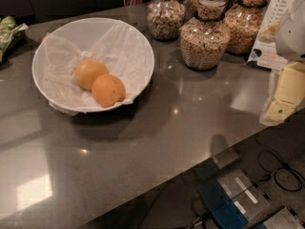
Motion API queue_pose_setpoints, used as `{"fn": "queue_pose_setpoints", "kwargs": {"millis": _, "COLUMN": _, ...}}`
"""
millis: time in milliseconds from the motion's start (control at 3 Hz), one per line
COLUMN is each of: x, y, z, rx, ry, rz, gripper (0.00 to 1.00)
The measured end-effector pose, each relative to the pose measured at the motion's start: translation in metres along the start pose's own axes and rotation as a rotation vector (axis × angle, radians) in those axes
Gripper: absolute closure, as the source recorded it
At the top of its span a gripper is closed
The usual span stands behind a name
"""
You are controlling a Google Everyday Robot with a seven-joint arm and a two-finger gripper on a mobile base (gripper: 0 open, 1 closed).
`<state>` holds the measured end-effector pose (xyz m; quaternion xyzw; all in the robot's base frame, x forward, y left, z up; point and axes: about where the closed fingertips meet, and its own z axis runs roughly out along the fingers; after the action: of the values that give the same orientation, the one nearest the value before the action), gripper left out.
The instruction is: Pick orange from white bowl
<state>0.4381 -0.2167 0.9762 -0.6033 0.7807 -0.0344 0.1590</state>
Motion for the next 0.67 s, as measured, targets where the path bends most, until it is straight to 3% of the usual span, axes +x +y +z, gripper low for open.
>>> {"fn": "queue_pose_setpoints", "kwargs": {"millis": 667, "x": -0.0084, "y": -0.0051, "z": 0.0093, "rx": 0.007, "ry": -0.037, "rz": 0.011, "gripper": 0.0}}
